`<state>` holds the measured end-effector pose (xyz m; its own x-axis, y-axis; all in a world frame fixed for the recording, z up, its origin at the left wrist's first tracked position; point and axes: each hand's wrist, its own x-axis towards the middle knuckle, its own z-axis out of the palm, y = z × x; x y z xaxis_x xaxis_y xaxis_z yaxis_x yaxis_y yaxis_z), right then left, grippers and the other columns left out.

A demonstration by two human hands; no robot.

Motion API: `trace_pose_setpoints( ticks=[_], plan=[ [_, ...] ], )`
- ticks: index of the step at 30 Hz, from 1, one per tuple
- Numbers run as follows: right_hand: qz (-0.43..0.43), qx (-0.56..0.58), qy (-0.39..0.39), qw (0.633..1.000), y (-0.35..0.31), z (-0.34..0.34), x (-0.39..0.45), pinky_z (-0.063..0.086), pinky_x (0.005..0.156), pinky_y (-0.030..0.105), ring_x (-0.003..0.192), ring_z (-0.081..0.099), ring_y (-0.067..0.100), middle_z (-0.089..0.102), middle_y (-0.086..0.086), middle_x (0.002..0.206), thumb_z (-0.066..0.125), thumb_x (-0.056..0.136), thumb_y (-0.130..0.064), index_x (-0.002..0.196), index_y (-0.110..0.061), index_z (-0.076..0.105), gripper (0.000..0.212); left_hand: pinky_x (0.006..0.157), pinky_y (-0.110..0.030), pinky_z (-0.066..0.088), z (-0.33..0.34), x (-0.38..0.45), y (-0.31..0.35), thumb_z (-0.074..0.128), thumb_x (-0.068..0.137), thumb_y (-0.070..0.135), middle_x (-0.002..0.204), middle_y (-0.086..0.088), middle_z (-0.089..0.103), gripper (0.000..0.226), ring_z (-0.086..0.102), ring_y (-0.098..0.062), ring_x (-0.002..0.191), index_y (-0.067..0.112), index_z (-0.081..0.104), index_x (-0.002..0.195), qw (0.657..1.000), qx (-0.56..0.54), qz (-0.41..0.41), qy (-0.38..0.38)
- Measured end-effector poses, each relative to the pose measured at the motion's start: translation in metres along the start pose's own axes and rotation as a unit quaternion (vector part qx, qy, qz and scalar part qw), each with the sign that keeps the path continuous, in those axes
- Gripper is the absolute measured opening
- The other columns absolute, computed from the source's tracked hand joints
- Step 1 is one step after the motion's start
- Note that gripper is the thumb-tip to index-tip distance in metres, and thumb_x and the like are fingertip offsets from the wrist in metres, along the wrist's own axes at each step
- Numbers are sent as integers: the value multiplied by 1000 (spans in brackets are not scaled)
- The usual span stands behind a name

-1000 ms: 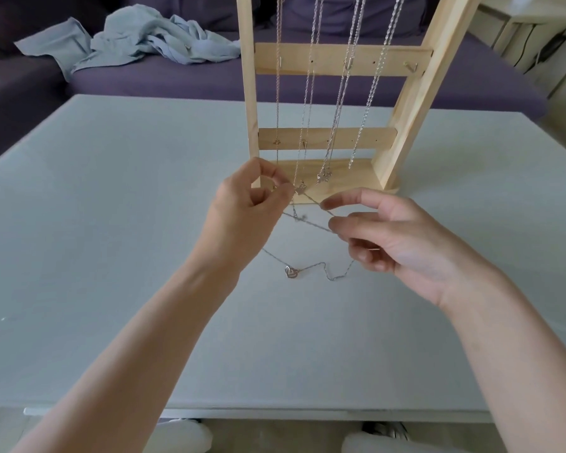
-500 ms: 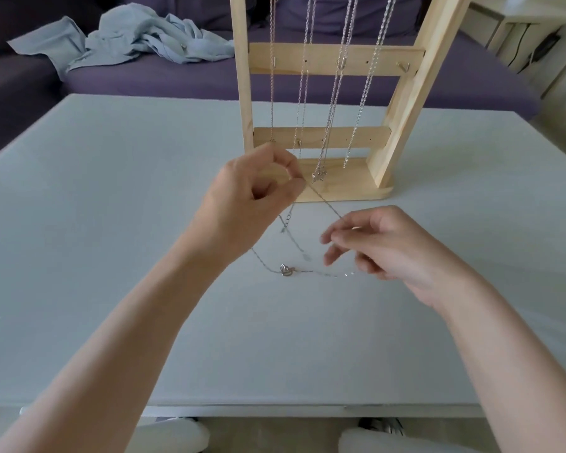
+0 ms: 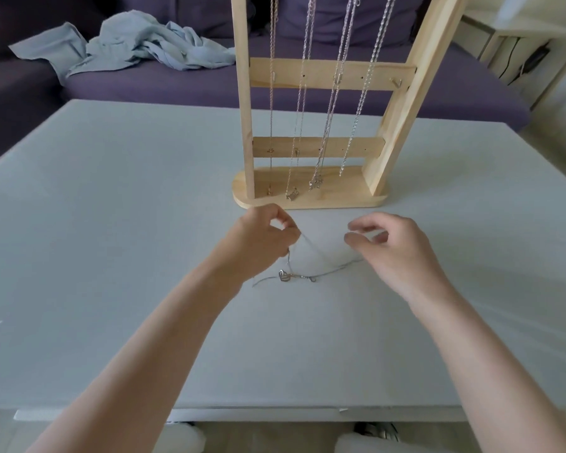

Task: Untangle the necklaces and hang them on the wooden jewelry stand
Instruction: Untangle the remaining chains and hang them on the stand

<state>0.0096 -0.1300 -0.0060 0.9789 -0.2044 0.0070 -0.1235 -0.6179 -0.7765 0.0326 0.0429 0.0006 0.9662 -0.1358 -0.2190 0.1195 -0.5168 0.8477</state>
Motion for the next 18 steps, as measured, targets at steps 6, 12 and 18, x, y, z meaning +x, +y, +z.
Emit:
trace_pose_setpoints(
  ticks=[6,12,18],
  plan=[
    [86,206,-174,959,-27,8,-15,45,65,23,67,62,16,71,4,68,49,94,-23,71,-8,69,34,40,-16,37,14,-1,17,48,92,9,49,6,54,11,42,-5,38,14,51,82,980,-193,-15,39],
    [129,448,-193,863,-36,11,-12,50,82,31,82,66,19,71,6,79,48,96,-18,80,-7,68,28,39,-11,32,8,-3,22,51,93,10,43,11,53,12,43,0,36,15,52,82,981,-174,62,66],
    [216,520,-166,809,-36,16,-9,48,73,26,73,61,15,67,3,72,68,81,-15,76,-11,71,7,40,-8,29,8,-7,22,49,94,10,40,15,52,17,45,1,37,18,49,80,987,-89,120,50]
  ],
)
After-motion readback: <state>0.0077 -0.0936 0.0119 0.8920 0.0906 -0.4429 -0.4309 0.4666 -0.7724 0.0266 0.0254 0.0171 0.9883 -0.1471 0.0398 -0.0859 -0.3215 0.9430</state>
